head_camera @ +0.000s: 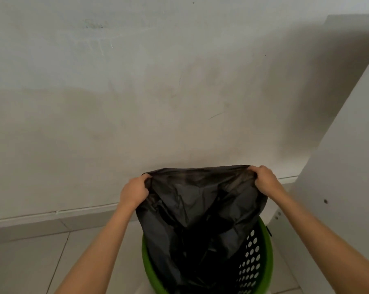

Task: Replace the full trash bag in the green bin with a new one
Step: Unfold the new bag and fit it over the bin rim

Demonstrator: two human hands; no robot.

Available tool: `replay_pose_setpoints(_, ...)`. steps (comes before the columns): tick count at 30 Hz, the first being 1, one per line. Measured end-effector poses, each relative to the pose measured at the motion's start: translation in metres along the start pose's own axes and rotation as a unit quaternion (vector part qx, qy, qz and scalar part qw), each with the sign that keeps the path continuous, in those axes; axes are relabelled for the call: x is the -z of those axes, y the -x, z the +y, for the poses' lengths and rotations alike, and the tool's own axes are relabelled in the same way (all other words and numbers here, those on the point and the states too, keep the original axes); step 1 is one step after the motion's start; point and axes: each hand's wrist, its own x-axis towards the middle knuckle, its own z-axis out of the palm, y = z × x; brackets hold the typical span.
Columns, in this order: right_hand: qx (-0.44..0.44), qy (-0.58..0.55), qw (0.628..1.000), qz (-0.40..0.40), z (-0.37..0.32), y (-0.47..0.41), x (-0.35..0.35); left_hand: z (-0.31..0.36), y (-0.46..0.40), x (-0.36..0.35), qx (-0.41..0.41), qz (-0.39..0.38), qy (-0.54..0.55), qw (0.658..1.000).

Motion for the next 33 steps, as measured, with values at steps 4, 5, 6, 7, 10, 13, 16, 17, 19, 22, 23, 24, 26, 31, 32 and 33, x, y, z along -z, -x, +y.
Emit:
replay_pose_setpoints(4, -0.073, -0.068, 0.99, -0.098, 0.013, -0.004, -0.039, 0.003, -0.005, -0.017, 0.079, -0.105, 0.079, 0.988)
replay_pose_setpoints(5, -0.108, -0.087, 0.978, -0.156, 0.02, 0.0, -0.051, 0.002, 0.001, -0.024, 0.115, -0.163, 0.101, 0.975)
replay_pose_setpoints(6, -0.146, -0.113, 0.96, -0.21, 0.024, 0.007, -0.06, -0.001, 0.008, -0.03, 0.151, -0.22, 0.143, 0.953)
replay_pose_setpoints(7, -0.199, -0.161, 0.931, -0.258, 0.025, 0.018, -0.065, -0.003, 0.018, -0.033, 0.184, -0.272, 0.188, 0.925)
replay_pose_setpoints(10, -0.266, -0.298, 0.872, -0.282, 0.03, 0.045, -0.071, -0.019, 0.045, -0.045, 0.22, -0.343, 0.302, 0.862)
replay_pose_setpoints(13, -0.25, -0.26, 0.889, -0.283, 0.039, 0.043, -0.059, -0.045, 0.045, -0.053, 0.179, -0.31, 0.291, 0.887)
replay_pose_setpoints(16, -0.122, -0.051, 0.983, -0.125, 0.029, 0.036, -0.03, -0.049, 0.04, -0.041, 0.107, -0.029, 0.195, 0.975)
replay_pose_setpoints(17, -0.043, -0.03, 0.998, -0.034, 0.018, 0.04, -0.019, -0.042, 0.044, -0.03, 0.047, 0.063, 0.197, 0.977)
replay_pose_setpoints(19, 0.148, -0.086, 0.984, 0.039, -0.016, 0.065, 0.0, -0.009, 0.067, 0.0, -0.124, 0.039, 0.189, 0.973)
replay_pose_setpoints(22, 0.319, 0.1, 0.923, -0.191, -0.059, 0.111, -0.012, 0.031, 0.105, 0.007, -0.267, -0.244, -0.106, 0.926)
replay_pose_setpoints(23, 0.303, 0.211, 0.886, -0.28, -0.063, 0.119, -0.023, 0.034, 0.111, 0.004, -0.267, -0.284, -0.188, 0.902)
replay_pose_setpoints(24, 0.283, 0.291, 0.85, -0.336, -0.065, 0.126, -0.031, 0.034, 0.114, 0.001, -0.251, -0.298, -0.225, 0.893)
replay_pose_setpoints(26, 0.264, 0.316, 0.835, -0.366, -0.059, 0.135, -0.031, 0.024, 0.12, 0.006, -0.27, -0.266, -0.203, 0.903)
replay_pose_setpoints(31, 0.258, 0.222, 0.906, -0.25, -0.002, 0.152, 0.016, -0.035, 0.162, 0.025, -0.421, -0.033, -0.099, 0.901)
replay_pose_setpoints(32, 0.276, 0.191, 0.921, -0.198, 0.012, 0.16, 0.022, -0.045, 0.174, 0.022, -0.448, -0.006, -0.106, 0.888)
replay_pose_setpoints(33, 0.304, 0.157, 0.931, -0.132, 0.027, 0.17, 0.025, -0.054, 0.184, 0.016, -0.468, 0.012, -0.123, 0.875)
